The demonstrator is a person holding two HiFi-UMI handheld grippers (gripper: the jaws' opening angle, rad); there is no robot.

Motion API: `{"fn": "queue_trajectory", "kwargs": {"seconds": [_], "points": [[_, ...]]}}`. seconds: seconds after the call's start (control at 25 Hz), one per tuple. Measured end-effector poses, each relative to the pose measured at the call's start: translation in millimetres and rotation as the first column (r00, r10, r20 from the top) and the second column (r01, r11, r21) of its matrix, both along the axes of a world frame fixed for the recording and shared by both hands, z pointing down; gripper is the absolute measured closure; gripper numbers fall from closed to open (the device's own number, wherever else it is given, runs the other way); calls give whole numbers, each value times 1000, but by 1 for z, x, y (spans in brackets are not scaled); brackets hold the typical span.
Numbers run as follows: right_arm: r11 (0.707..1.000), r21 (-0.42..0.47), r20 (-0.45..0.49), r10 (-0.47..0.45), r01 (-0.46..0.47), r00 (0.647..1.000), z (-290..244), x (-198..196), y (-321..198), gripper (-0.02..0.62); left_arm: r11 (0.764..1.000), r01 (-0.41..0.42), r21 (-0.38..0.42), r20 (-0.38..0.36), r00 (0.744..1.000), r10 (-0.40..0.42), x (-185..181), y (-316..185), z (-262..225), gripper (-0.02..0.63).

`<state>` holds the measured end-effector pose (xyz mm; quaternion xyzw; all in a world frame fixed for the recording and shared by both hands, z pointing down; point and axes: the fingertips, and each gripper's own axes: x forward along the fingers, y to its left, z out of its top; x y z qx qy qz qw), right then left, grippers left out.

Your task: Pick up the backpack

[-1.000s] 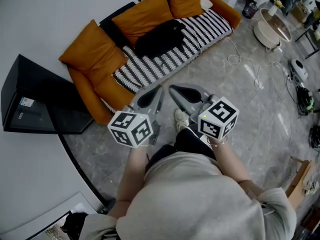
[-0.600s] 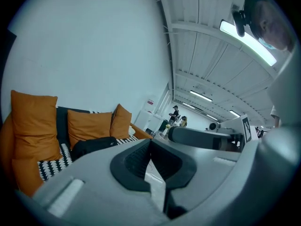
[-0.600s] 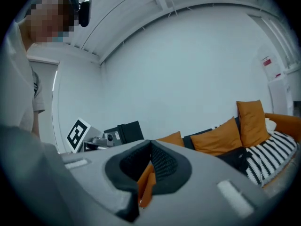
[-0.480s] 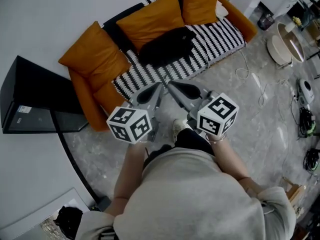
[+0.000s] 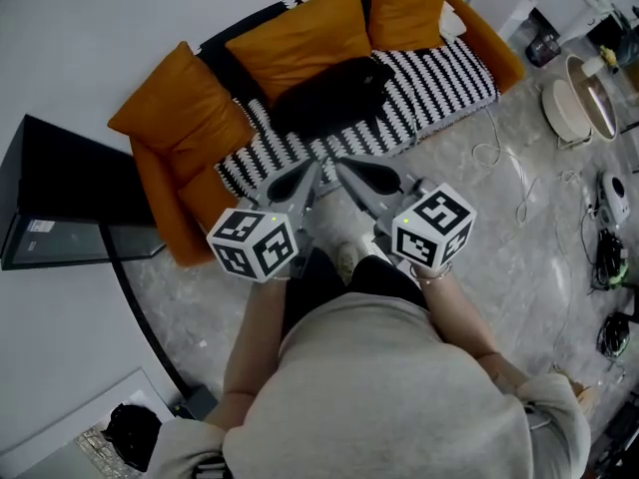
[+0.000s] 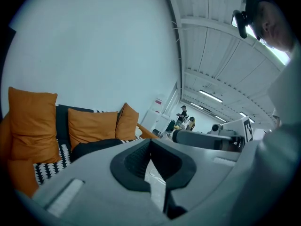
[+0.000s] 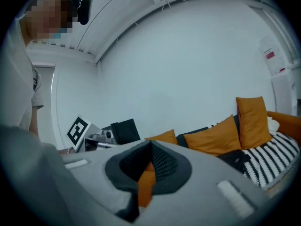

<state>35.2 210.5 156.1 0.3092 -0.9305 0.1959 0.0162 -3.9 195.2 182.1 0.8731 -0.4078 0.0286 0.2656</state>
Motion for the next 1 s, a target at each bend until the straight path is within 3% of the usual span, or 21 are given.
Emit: {"fn": "queue_trajectory", "kwargs": {"seconds": [0.52,1.0], "points": [[1000,-14,-40,6,-7,999,14,-1,-57,592,999,-13,-51,-17,1000,12,1,-54,19,598],[999,-37,-60,28,-30,998,19,-46,-200,592,997,-53,-53,-45,998,50,-39,-199,20,598]]}}
